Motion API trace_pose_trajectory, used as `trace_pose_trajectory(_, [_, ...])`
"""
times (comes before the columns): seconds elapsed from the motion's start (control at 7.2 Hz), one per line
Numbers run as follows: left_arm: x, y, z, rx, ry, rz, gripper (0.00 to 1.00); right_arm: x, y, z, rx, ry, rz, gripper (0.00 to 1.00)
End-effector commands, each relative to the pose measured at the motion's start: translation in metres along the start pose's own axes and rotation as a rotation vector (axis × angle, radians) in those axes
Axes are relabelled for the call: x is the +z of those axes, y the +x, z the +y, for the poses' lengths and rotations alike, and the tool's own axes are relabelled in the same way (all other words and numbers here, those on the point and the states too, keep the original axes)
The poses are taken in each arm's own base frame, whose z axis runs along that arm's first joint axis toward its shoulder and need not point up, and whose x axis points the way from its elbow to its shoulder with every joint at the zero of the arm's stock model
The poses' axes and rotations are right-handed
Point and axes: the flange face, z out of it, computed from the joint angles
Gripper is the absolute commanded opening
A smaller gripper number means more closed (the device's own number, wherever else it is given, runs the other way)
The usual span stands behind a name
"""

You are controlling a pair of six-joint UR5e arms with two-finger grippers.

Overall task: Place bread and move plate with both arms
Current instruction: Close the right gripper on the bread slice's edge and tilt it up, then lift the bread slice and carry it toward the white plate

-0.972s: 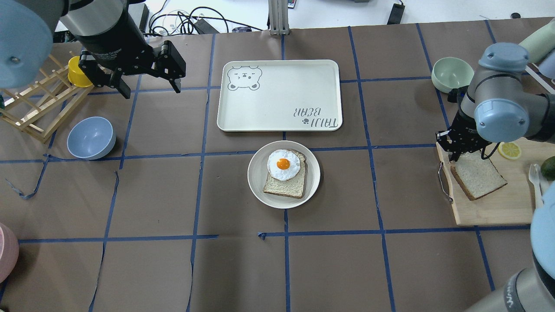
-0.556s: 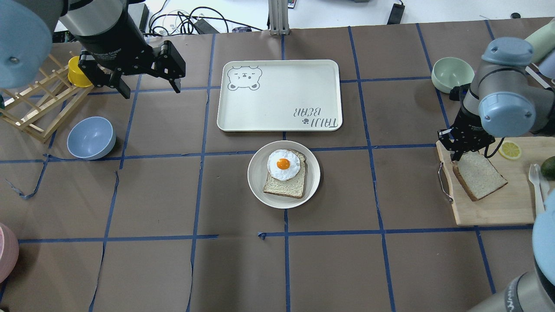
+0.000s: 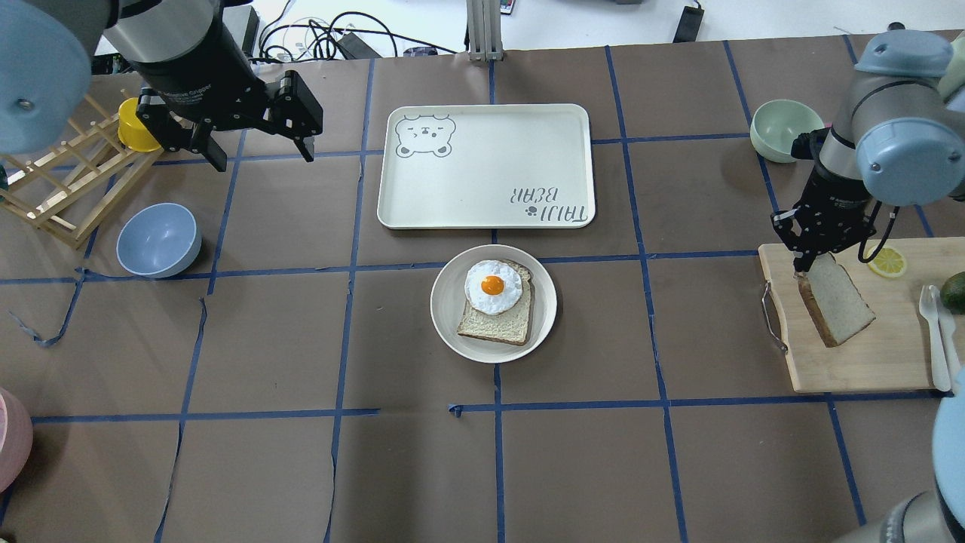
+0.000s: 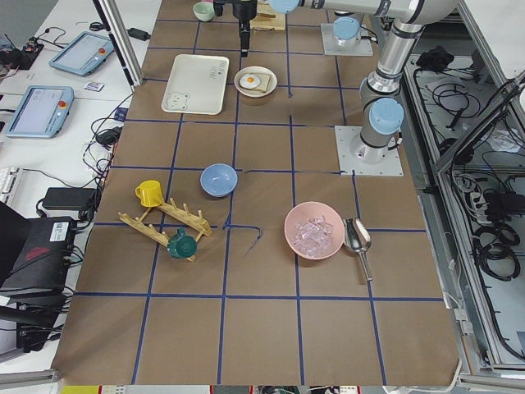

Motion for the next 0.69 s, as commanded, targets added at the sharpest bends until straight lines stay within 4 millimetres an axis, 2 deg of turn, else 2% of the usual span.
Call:
trace_pose_trajectory(0.0, [0.0,0.0,0.0,0.0,0.0,0.001,1.0,-0.049,-0.019,0.014,-0.031,0.035,0.011,0.0])
trace_pose_trajectory(0.28, [-0.001,0.0,0.001,0.0,0.0,0.001,1.0,-0.095,-0.045,0.023,-0.007,0.027,0.022,0.0])
trace_pose_trajectory(0.42, [-0.001,0.0,0.001,0.0,0.0,-0.001,1.0,-0.12,-0.065,0.028,0.002,0.038,0.031,0.0])
trace_pose_trajectory(0.56, [-0.001,0.0,0.001,0.0,0.0,0.001,1.0,-0.138,-0.098,0.038,0.052,0.027,-0.008,0.0])
